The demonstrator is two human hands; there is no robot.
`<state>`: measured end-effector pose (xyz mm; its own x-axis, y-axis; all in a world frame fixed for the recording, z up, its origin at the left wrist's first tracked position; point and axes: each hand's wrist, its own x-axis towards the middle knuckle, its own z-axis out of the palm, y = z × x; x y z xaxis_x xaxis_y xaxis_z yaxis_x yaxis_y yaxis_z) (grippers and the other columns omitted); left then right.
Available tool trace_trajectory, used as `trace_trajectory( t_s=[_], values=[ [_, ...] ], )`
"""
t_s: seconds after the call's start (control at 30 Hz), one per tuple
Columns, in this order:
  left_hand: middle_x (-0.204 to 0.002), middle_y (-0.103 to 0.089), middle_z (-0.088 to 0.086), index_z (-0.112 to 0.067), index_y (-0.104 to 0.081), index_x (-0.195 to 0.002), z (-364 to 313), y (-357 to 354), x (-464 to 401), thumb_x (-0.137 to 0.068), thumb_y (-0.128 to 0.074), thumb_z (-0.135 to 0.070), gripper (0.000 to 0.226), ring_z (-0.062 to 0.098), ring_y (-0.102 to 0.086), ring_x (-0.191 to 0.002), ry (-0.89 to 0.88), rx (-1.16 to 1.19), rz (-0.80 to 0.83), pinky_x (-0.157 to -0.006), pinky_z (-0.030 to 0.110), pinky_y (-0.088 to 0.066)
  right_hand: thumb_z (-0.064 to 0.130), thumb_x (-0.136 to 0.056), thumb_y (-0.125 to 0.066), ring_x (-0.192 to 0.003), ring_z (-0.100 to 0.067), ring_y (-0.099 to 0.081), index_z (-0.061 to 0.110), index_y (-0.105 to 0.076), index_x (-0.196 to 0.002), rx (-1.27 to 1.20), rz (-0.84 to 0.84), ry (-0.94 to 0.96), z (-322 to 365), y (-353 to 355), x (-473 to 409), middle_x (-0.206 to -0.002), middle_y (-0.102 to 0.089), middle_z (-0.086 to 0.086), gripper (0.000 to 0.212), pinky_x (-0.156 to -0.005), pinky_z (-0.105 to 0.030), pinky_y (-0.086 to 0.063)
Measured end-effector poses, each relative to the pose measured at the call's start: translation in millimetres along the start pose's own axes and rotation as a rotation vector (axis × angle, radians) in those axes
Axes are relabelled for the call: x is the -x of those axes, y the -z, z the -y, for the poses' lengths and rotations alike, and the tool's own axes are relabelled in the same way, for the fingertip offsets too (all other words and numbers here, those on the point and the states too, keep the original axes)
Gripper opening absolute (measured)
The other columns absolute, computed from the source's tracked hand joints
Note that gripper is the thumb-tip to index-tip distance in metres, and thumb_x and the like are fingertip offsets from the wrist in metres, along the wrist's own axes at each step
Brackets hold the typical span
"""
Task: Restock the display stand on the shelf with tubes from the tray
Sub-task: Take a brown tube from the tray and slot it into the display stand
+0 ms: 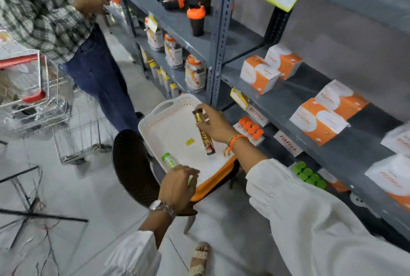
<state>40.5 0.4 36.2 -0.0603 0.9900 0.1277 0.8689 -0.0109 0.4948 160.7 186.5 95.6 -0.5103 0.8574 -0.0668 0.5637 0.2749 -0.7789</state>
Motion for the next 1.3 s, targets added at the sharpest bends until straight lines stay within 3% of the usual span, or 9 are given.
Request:
trace_trajectory(
  t_s=[0.13, 0.3, 0.43, 0.6, 0.77, 0.87, 0.97, 1.1, 1.3],
  values=[
    [-0.095, -0.076, -0.004, -0.026, -0.078, -0.098, -45, 27, -55, -0.085, -0.058, -0.025, 0.024, 0.022, -0.067, -0.087, -0.085, 0.091, -0.129, -0.075, 0.035, -0.052, 0.01, -0.09, -0.068, -0.091, -0.025, -0.065, 0.027, -0.053, -0.126, -0.053, -0.26, 0.08, 29, 78, 27, -0.098, -0.065, -0.002, 0.043, -0.084, -0.046, -0.057],
    [-0.089, -0.076, 0.001, -0.021, -0.079, -0.094, -129, 57, -120, -0.082, -0.063, -0.021, 0.021, 0.024, -0.068, -0.077, -0.282, 0.225, -0.281, -0.069, 0.03, -0.05, 0.008, -0.087, -0.067, -0.074, -0.018, -0.063, 0.023, -0.055, -0.126, -0.013, -0.6, 0.189, 72, 201, 98, -0.089, -0.064, 0.002, 0.044, -0.072, -0.034, -0.054],
    [-0.089, -0.075, 0.002, -0.019, -0.078, -0.097, -203, 73, -162, -0.085, -0.058, -0.026, 0.024, 0.025, -0.068, -0.079, -0.43, 0.321, -0.337, -0.071, 0.032, -0.047, 0.014, -0.089, -0.069, -0.075, -0.02, -0.065, 0.028, -0.054, -0.125, 0.095, -0.84, 0.221, 103, 285, 174, -0.086, -0.065, 0.006, 0.042, -0.075, -0.043, -0.057],
    [-0.106, -0.069, 0.009, -0.01, -0.069, -0.109, -306, 88, -199, -0.088, -0.052, -0.017, 0.028, 0.03, -0.061, -0.097, -0.719, 0.457, -0.466, -0.094, 0.036, -0.044, 0.017, -0.087, -0.074, -0.076, -0.012, -0.065, 0.025, -0.057, -0.122, 0.294, -1.094, 0.197, 130, 366, 253, -0.089, -0.066, 0.011, 0.04, -0.076, -0.036, -0.057],
    [-0.139, -0.055, 0.013, -0.008, -0.053, -0.136, -380, 84, -238, -0.094, -0.048, -0.031, 0.048, 0.032, -0.048, -0.129, -0.913, 0.329, -0.322, -0.114, 0.045, -0.031, 0.016, -0.079, -0.084, -0.077, -0.005, -0.061, 0.018, -0.059, -0.113, 0.467, -1.369, 0.109, 147, 431, 288, -0.091, -0.063, 0.017, 0.042, -0.075, -0.031, -0.054],
    [-0.14, -0.056, 0.012, -0.011, -0.052, -0.138, -397, 76, -253, -0.097, -0.046, -0.038, 0.049, 0.032, -0.049, -0.129, -0.979, 0.179, -0.259, -0.116, 0.043, -0.028, 0.02, -0.079, -0.085, -0.078, -0.017, -0.063, 0.016, -0.058, -0.113, 0.615, -1.428, 0.025, 149, 459, 294, -0.094, -0.068, 0.003, 0.043, -0.075, -0.035, -0.055],
    [-0.128, -0.064, 0.005, -0.015, -0.057, -0.13, -399, 72, -259, -0.097, -0.039, -0.043, 0.047, 0.03, -0.057, -0.114, -0.995, 0.102, -0.277, -0.103, 0.042, -0.035, 0.022, -0.081, -0.084, -0.076, -0.019, -0.066, 0.016, -0.057, -0.115, 0.7, -1.439, -0.073, 142, 474, 289, -0.094, -0.072, -0.007, 0.043, -0.077, -0.033, -0.056],
    [-0.125, -0.065, 0.002, -0.018, -0.059, -0.126, -399, 69, -259, -0.097, -0.041, -0.042, 0.042, 0.026, -0.056, -0.11, -0.992, 0.121, -0.314, -0.097, 0.042, -0.036, 0.023, -0.078, -0.086, -0.088, -0.023, -0.07, 0.018, -0.056, -0.112, 0.792, -1.436, -0.105, 125, 471, 274, -0.101, -0.073, -0.008, 0.046, -0.081, -0.04, -0.061],
    [-0.123, -0.063, 0.0, -0.019, -0.057, -0.124, -398, 67, -259, -0.099, -0.035, -0.044, 0.041, 0.025, -0.053, -0.109, -1.0, 0.146, -0.308, -0.097, 0.043, -0.035, 0.02, -0.08, -0.084, -0.095, -0.023, -0.071, 0.012, -0.058, -0.115, 0.834, -1.426, -0.106, 119, 470, 267, -0.107, -0.074, -0.009, 0.044, -0.085, -0.034, -0.06]
  ],
)
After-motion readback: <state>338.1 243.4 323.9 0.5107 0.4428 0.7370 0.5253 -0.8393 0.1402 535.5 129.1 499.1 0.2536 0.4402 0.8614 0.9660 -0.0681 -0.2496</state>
